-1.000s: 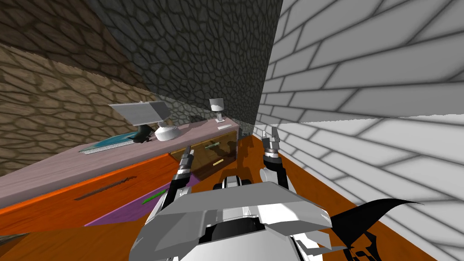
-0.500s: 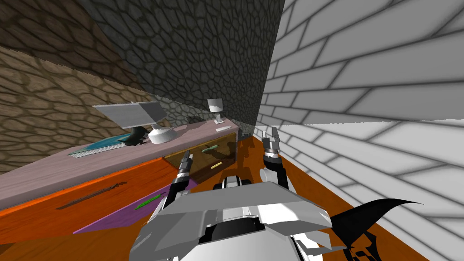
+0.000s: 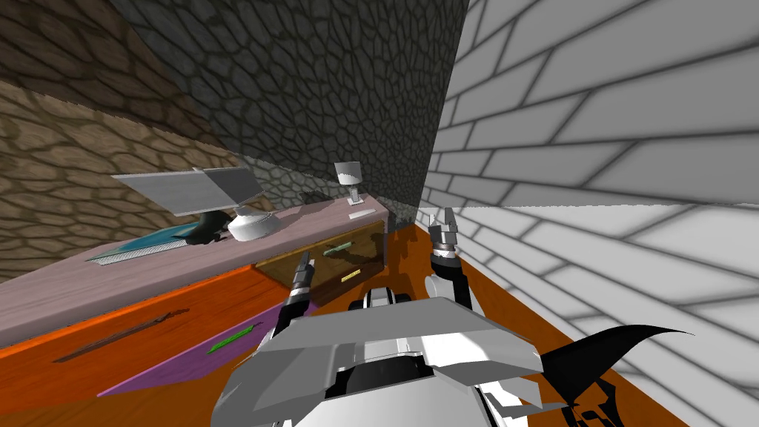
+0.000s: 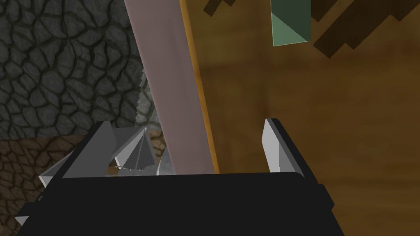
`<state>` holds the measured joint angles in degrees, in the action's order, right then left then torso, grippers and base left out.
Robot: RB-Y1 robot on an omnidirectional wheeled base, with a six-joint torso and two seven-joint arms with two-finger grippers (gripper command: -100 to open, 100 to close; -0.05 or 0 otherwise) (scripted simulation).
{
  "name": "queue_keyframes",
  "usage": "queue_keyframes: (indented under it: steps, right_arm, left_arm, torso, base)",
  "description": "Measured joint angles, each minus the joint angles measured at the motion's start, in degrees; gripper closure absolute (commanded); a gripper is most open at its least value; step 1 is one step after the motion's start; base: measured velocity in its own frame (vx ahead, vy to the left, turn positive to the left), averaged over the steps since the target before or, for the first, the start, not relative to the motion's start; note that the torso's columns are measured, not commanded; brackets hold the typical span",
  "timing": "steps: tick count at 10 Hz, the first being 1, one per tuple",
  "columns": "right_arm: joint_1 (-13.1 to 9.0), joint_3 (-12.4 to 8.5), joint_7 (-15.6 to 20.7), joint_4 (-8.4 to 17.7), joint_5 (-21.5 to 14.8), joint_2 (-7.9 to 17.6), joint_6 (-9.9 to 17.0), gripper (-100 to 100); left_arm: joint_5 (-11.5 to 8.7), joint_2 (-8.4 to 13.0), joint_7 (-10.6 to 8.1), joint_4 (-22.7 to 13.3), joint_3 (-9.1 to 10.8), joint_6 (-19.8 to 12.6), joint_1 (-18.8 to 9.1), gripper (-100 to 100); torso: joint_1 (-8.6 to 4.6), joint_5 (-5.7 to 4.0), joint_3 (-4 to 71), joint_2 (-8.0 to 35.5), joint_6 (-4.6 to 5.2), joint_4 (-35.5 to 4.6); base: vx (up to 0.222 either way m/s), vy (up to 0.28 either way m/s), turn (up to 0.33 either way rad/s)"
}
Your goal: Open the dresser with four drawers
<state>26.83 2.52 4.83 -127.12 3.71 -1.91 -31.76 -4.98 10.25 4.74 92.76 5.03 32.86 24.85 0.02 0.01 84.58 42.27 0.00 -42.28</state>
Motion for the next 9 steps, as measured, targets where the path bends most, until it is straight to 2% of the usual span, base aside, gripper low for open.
queue_keyframes:
  steps: [3, 7, 9]
  right_arm:
    - [0.0, 0.0, 0.0, 0.0, 0.0, 0.0, 0.0, 0]
    - [0.0, 0.0, 0.0, 0.0, 0.0, 0.0, 0.0, 0]
    - [0.0, 0.0, 0.0, 0.0, 0.0, 0.0, 0.0, 0]
  left_arm:
    - [-0.7, -2.0, -0.47, -5.0, 1.11, 1.5, -0.7, -100]
    - [-1.5, -7.3, -1.02, -10.0, 2.24, 2.9, -0.8, -100]
    - [-1.7, -10.1, -1.06, -11.1, 2.44, 3.2, -0.7, -100]
  torso:
    - [-0.11, -0.03, 0.0, 0.0, 0.00, 0.0]
    - [0.09, 0.02, -0.1, 0.1, 0.00, 0.0]
    - [0.03, 0.00, -0.1, 0.1, 0.00, 0.0]
  base:
    - [0.098, -0.078, 0.034]
    - [0.079, -0.054, 0.022]
    - [0.023, -0.022, 0.009]
